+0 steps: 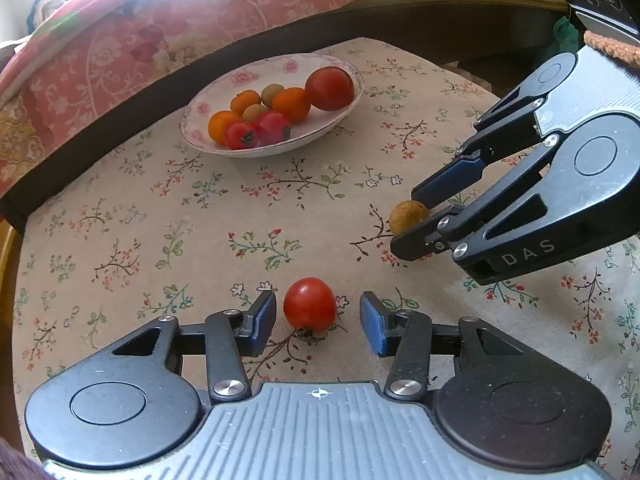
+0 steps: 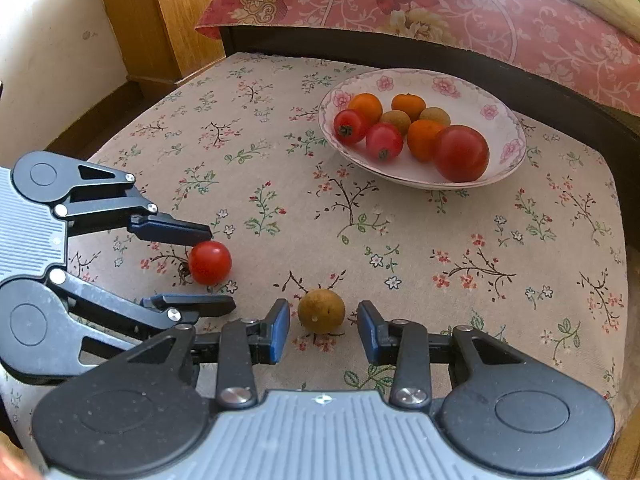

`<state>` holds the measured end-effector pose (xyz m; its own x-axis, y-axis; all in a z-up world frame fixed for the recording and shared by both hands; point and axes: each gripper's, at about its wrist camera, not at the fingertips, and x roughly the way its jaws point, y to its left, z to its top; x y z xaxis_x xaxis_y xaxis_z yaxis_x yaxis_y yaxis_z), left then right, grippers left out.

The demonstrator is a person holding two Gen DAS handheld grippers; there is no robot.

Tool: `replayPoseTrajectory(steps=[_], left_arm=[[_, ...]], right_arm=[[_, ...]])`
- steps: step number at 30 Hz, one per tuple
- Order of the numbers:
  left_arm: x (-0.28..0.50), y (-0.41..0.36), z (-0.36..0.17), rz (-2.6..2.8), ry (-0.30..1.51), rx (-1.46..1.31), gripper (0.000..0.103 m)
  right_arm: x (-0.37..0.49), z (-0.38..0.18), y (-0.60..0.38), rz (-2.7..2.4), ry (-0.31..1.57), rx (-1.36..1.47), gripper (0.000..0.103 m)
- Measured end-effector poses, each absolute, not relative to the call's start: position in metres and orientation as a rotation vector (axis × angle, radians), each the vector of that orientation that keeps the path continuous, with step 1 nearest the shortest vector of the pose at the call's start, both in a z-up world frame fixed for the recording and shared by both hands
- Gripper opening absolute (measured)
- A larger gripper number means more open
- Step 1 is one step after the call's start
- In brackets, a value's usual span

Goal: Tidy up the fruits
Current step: 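Close left gripper on the red tomato while right gripper closes on the yellow fruit, then carry tomato and yellow fruit over the white plate and open both grippers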

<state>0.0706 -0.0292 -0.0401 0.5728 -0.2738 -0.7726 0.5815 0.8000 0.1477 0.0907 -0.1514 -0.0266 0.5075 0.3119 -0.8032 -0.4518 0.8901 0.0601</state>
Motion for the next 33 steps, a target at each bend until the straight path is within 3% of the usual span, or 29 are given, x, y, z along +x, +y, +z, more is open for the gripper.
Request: replayPoseTrajectory(steps=[7, 12, 18, 33], left_arm=[[0.071, -0.029, -0.040, -0.530, 0.823, 0.408, 0.049], [0.072, -0.027, -0.039, -0.546, 0.844, 0.380, 0.035], [0.071, -0.027, -0.039, -0.547, 0.847, 0.381, 0.035], [0.079, -0.028, -0.026, -0.532, 0.787, 0.361, 0.035]], right_arm=[[0.092, -0.029, -0.150, 0.466, 0.933, -0.172, 0.040], [0.093, -0.029, -0.148, 0.468, 0.932, -0.184, 0.040], [0.093, -0.028, -0.146, 0.460, 0.937, -0.204, 0.030], [0.094, -0.016, -0.148, 0.452, 0.906, -0.189, 0.030]])
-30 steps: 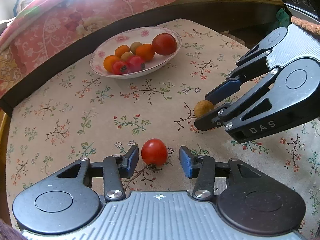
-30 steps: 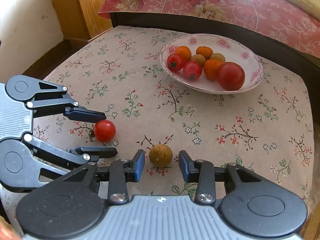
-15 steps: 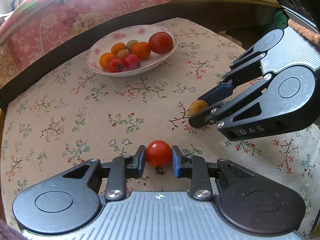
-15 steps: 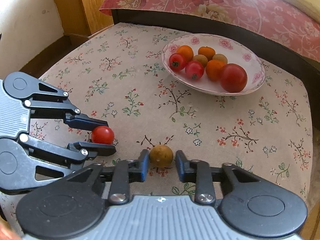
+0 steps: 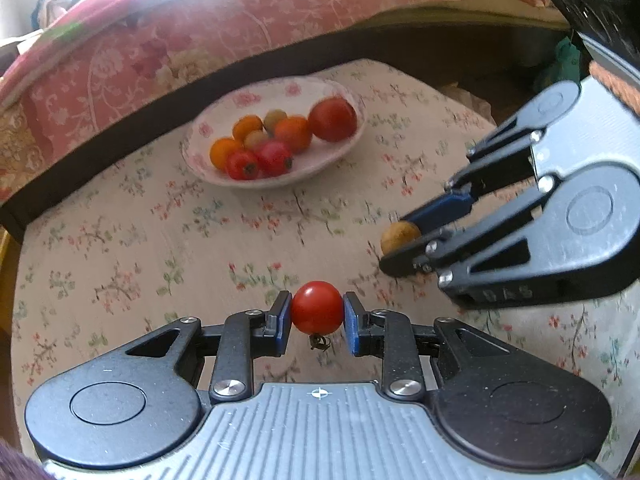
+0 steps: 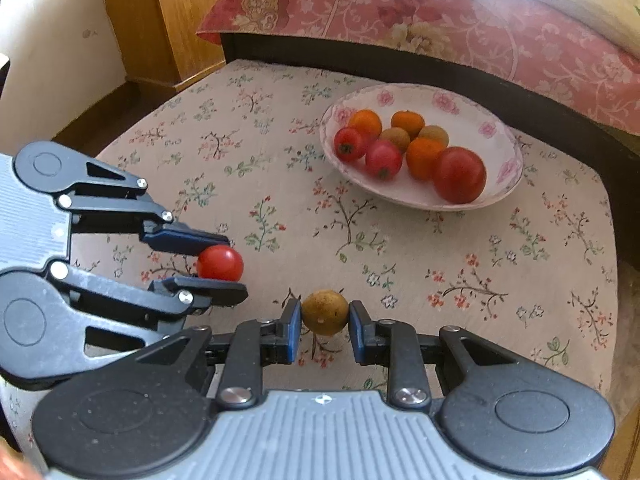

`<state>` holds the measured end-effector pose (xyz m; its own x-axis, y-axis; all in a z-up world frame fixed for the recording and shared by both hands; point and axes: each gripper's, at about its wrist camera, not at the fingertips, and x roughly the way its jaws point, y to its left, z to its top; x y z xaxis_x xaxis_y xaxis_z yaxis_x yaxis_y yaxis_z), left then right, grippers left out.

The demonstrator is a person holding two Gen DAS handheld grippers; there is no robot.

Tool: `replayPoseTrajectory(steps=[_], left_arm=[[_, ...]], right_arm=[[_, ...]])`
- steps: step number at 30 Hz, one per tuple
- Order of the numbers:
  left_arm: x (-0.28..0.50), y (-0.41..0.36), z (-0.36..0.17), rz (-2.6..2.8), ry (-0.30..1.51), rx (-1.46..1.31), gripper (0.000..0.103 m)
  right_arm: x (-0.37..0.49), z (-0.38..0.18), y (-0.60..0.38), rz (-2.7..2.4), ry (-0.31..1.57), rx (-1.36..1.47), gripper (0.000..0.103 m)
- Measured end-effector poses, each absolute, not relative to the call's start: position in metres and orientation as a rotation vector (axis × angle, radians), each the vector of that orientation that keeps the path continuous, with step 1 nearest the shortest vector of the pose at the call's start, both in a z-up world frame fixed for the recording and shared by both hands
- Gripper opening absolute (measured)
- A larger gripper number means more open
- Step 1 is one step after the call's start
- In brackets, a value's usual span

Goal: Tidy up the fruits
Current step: 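Carry tomato and yellow fruit over the white plate and open both grippers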

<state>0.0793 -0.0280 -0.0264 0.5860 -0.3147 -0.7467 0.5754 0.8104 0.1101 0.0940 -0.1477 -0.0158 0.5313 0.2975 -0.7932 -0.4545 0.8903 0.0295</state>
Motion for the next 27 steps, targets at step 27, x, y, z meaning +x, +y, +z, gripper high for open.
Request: replayPoseTrajectory(steps=[27], left_arm=[[0.164, -0.058, 0.023, -0.475, 0.671, 0.265, 0.034]], right_arm=[[0.165, 0.028, -0.184, 0.299, 0.757, -0.055, 0.030]])
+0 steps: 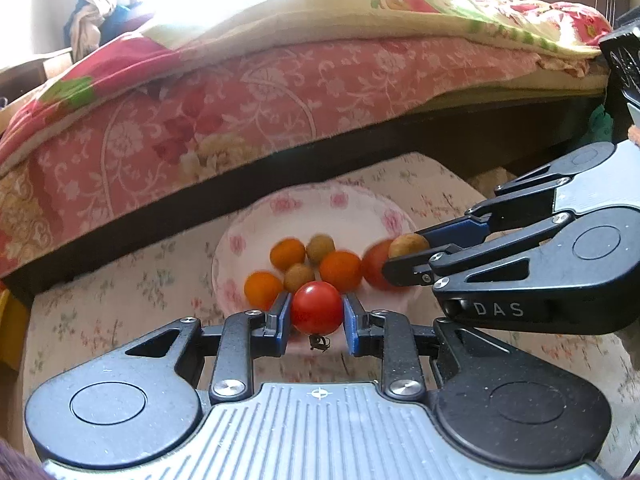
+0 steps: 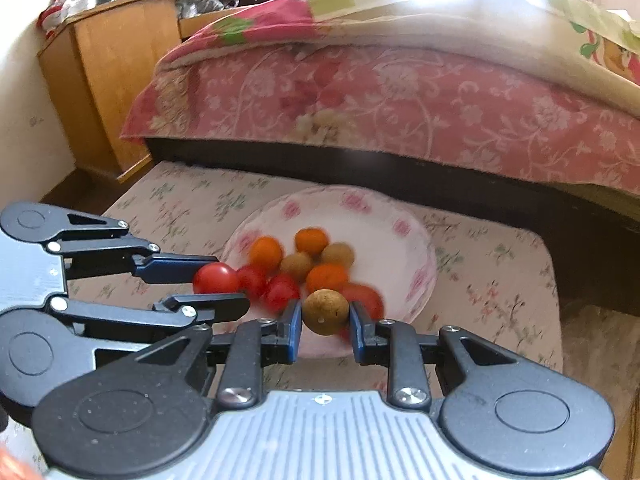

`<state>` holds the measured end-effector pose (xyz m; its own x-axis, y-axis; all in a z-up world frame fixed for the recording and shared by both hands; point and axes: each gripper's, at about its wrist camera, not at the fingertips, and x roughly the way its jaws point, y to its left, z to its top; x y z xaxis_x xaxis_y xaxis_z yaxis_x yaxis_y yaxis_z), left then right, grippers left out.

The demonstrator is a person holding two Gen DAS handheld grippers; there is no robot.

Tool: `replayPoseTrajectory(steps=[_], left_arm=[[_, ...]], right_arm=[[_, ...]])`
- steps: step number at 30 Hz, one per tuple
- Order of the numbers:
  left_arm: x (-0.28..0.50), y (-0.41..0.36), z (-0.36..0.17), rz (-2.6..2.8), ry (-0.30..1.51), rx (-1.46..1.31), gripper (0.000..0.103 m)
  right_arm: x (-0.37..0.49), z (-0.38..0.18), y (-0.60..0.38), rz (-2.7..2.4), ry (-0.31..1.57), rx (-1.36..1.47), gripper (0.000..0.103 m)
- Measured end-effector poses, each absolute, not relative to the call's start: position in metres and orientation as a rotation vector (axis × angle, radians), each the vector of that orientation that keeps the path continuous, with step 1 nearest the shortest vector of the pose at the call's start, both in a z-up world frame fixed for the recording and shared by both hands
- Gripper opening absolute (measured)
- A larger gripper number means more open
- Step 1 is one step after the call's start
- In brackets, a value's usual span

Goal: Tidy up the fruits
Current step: 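Carry tomato and yellow fruit over the white plate and open both grippers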

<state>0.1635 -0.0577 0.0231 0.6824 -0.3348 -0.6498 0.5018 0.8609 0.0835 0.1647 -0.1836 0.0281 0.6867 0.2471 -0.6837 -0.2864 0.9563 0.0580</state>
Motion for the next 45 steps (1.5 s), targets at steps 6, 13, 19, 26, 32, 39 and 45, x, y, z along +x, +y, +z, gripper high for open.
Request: replayPoseTrajectory(steps=[6, 13, 19, 26, 32, 39, 45], left_arm=[[0.185, -0.065, 0.018, -0.470, 0.659, 0.273, 0.034], [0.205, -0.062, 0.011, -0.446, 0.663, 0.274, 0.034], [0.215, -0.063, 0.007, -0.450, 0.667, 0.284, 0.034], [0.219, -0.062, 0.004, -0.431, 0.686, 0.276, 0.034], [0.221, -0.061, 0.001, -0.411, 0.694, 0.276, 0.034], [0.222, -0.060, 0.000, -0.397, 0.698, 0.271, 0.042], [0.221, -0.057, 0.001, -0.384, 0.702, 0.265, 0.045]], right_arm=[[0.191, 0.026, -0.192, 0.277, 0.756, -0.051, 0.030], [0.215, 0.018, -0.189, 0.283, 0.746, -0.087, 0.030], [0.223, 0.013, -0.192, 0.276, 0.751, -0.086, 0.030], [0.229, 0.008, -0.193, 0.276, 0.764, -0.067, 0.030], [0.232, 0.005, -0.190, 0.278, 0.766, -0.068, 0.030], [0.233, 0.002, -0.190, 0.263, 0.770, -0.081, 0.031], [0.233, 0.002, -0.188, 0.265, 0.771, -0.092, 0.032]])
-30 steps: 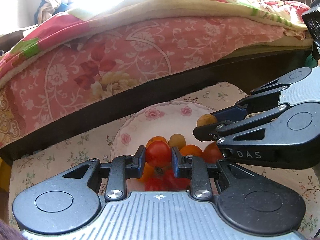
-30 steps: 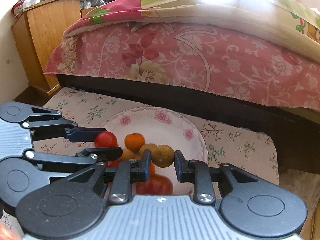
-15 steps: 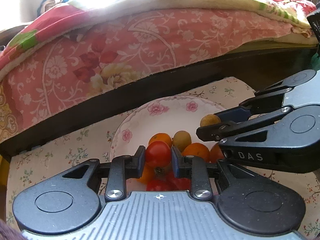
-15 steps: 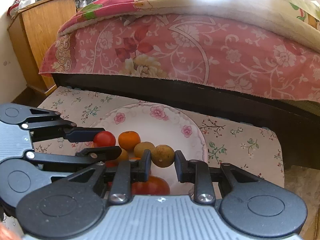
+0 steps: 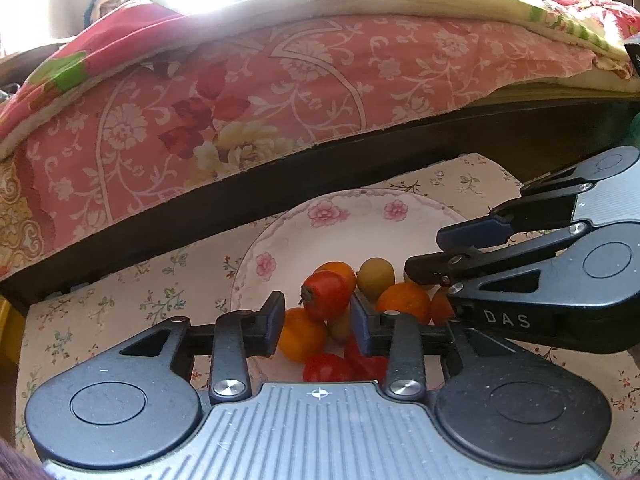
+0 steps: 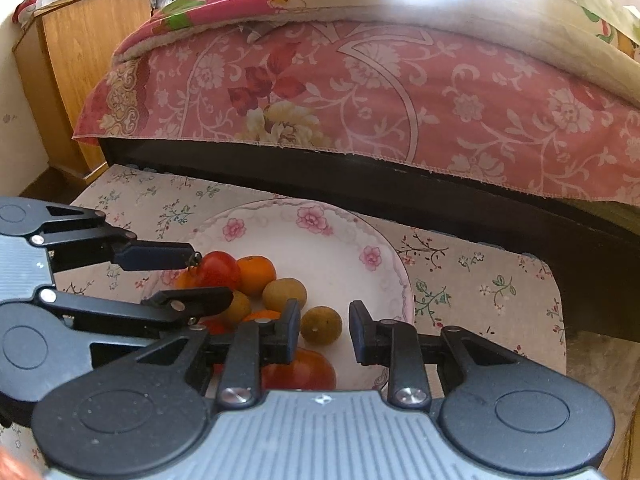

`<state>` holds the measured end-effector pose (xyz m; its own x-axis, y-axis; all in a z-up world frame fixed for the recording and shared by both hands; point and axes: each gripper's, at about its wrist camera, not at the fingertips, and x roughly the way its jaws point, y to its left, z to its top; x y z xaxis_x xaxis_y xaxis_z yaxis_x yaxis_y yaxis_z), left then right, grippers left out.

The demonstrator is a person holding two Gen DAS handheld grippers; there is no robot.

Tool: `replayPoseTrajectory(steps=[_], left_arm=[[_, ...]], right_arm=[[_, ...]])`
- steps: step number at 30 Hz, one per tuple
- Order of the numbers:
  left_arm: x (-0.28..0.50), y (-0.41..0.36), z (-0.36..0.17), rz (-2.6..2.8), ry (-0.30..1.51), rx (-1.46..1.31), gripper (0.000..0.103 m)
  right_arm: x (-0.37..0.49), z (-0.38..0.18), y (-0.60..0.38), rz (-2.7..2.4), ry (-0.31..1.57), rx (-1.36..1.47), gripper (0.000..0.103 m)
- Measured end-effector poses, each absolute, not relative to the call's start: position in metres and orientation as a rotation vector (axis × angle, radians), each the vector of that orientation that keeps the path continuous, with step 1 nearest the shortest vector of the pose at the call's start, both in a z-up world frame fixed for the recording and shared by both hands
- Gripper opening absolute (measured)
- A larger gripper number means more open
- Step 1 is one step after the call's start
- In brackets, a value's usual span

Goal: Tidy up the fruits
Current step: 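Carry tomato and yellow fruit over the white plate and open both grippers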

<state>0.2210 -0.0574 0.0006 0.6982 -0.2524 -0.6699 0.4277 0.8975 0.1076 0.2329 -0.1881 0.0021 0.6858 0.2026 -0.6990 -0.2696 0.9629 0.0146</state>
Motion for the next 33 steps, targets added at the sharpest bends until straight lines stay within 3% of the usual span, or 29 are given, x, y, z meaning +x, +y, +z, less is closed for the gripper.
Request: replayPoseTrajectory(steps=[10, 23, 33], left_arm=[[0.210, -0.051, 0.012, -0.359, 0.684, 0.260, 0.054], [0.185, -0.047, 0.031, -0.314, 0.670, 0.247, 0.075], [0.160, -0.035, 0.043, -0.271, 0.673, 0.220, 0.086]], right_arm=[[0.226, 0.012, -0.187, 0.266, 0.746, -0.087, 0.035], [0.200, 0.032, -0.188, 0.240, 0.724, -0.079, 0.046], [0.174, 0.047, -0.185, 0.235, 0.703, -0.064, 0.049]])
